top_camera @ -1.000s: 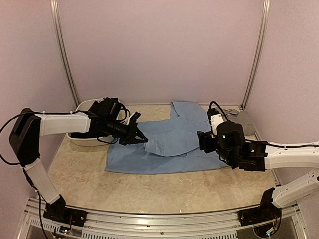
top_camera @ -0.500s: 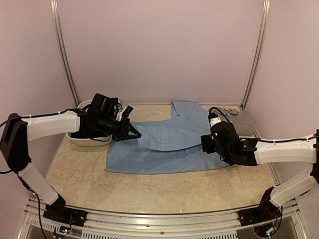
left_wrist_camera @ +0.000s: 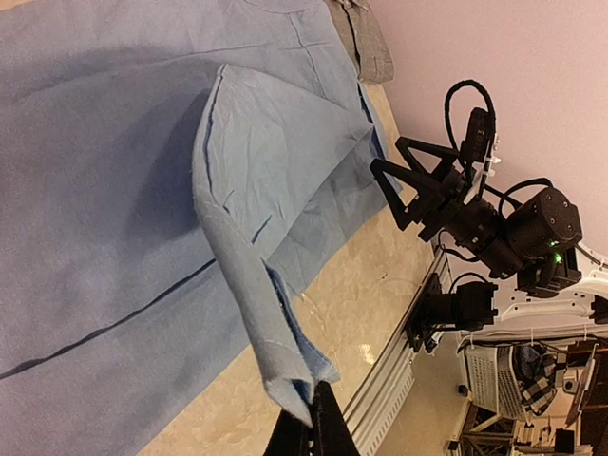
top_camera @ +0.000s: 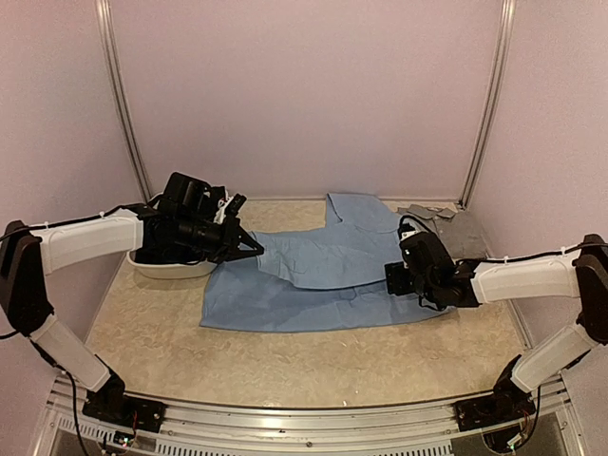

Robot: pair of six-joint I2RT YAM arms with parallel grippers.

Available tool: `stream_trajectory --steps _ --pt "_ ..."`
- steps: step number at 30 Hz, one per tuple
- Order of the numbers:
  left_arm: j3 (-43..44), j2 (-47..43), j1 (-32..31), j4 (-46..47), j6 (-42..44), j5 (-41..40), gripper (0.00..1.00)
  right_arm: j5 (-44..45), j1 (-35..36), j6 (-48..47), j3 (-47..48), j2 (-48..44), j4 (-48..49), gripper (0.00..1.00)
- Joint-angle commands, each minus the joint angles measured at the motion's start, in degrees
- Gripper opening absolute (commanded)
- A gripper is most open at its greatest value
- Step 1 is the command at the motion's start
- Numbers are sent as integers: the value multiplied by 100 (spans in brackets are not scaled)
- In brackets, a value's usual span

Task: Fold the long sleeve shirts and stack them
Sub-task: Place the sleeve of the 1/3-folded shirt.

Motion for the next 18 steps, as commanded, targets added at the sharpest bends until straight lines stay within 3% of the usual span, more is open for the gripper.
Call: stream_trajectory --steps 1,18 --pt "23 -272 119 -116 74 79 0 -271 -130 79 182 111 -30 76" --pt "-378 -633 388 -784 392 59 0 -293 -269 -71 271 522 -93 77"
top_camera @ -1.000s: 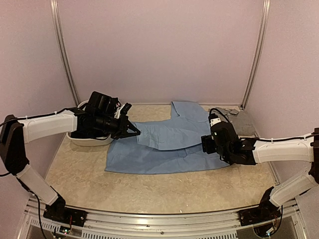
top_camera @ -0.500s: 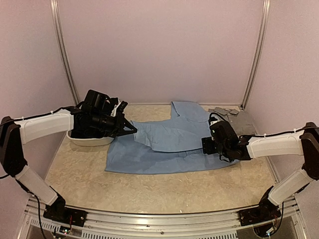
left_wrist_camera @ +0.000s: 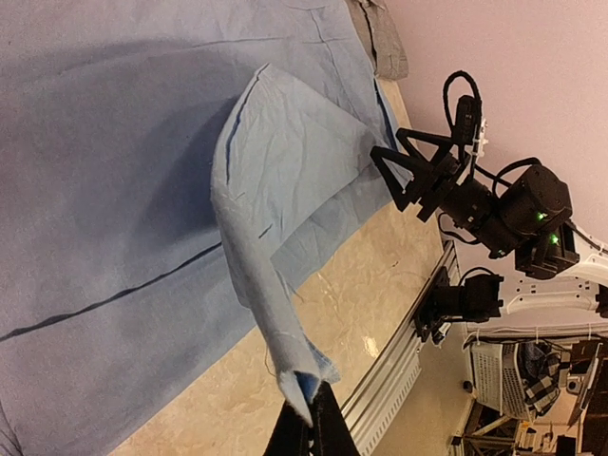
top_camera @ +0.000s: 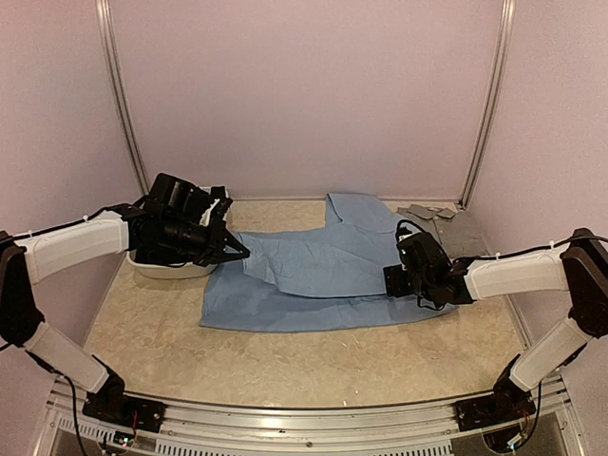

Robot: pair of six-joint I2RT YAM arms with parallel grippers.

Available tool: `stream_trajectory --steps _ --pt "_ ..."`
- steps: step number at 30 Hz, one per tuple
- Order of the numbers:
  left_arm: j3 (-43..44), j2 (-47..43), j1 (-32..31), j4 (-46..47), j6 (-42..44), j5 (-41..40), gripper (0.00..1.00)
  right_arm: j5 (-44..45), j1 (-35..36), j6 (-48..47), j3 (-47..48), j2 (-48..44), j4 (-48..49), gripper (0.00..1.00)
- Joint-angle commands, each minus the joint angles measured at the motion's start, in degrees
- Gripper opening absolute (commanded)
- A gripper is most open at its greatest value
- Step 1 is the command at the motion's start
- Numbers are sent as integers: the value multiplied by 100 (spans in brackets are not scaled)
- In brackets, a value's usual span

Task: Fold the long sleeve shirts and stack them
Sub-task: Place the sleeve of the 1/3-folded shirt.

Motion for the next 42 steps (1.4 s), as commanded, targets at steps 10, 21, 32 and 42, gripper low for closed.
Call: stream_trajectory --steps 10,21,32,42 --pt "-349 -467 301 87 -350 392 0 -110 -72 -47 253 545 -75 77" --pt "-560 -543 323 174 -487 376 0 -408 -197 -128 287 861 18 77" --pt "-380 -810 372 395 -993 377 0 -1109 -340 -466 -62 208 223 77" --pt "-306 -966 363 670 -1381 439 0 -1675 -534 -308 -555 -617 -256 77"
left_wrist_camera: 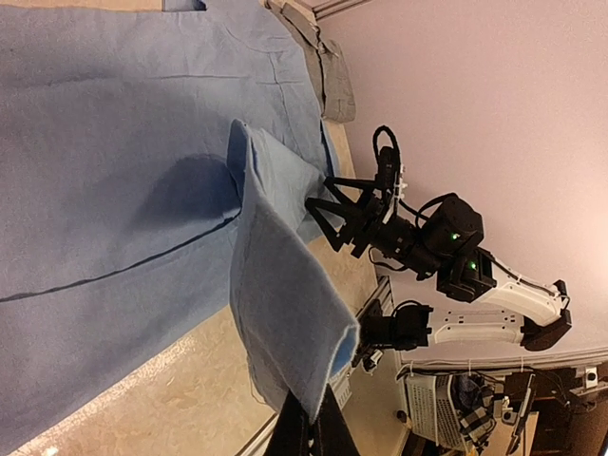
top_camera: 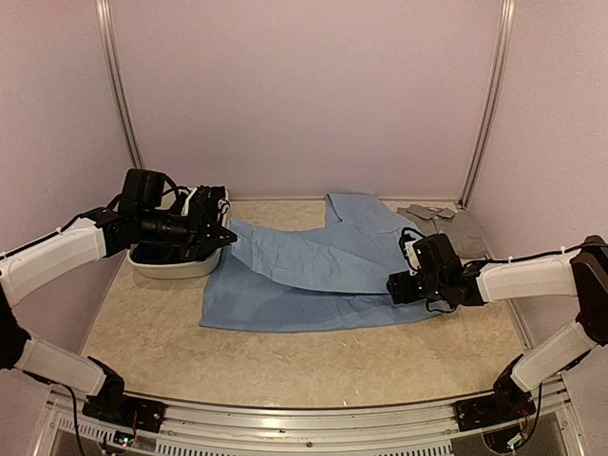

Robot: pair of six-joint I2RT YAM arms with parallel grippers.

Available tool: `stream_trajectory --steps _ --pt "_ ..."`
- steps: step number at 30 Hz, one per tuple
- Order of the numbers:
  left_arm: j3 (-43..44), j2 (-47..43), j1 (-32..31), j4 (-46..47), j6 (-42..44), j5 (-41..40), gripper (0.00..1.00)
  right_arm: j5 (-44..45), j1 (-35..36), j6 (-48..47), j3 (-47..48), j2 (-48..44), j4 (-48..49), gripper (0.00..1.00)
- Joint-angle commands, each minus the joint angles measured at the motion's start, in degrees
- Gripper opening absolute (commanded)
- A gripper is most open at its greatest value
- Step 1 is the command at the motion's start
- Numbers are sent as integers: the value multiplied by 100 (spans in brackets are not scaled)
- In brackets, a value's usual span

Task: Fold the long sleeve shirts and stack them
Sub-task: Place the sleeve of the 1/3-folded shirt.

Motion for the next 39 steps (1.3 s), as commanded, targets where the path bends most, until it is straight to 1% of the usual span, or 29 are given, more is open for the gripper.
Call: stream_trajectory --steps 1,5,10,13,17,23,25,29,34,39 --pt "72 -49 21 284 -193 59 0 -305 -57 86 -245 -433 -347 77" --pt "116 -4 -18 324 -207 78 0 -360 -166 158 -440 -677 -415 77" --pt "298 18 -82 309 -250 83 0 -648 -529 249 -478 -458 -411 76" --pt "360 18 -104 302 -265 43 0 -787 -551 377 -462 -433 -415 76" --pt "370 76 -154 304 -215 -17 0 -1008 -583 612 -357 -406 -679 75" --pt "378 239 -214 213 -51 -218 0 -1183 -587 838 -597 -1290 -758 73" --pt "394 255 -249 162 18 -335 0 -1319 -580 834 -602 -1417 -788 73" --pt "448 251 -263 67 117 -389 0 -1497 -558 857 -545 -1223 -859 73" --pt "511 167 -275 19 167 -370 0 -1396 -601 781 -463 -866 -883 73" --pt "603 242 -291 -82 248 -331 0 -1493 -677 752 -375 -356 -613 73"
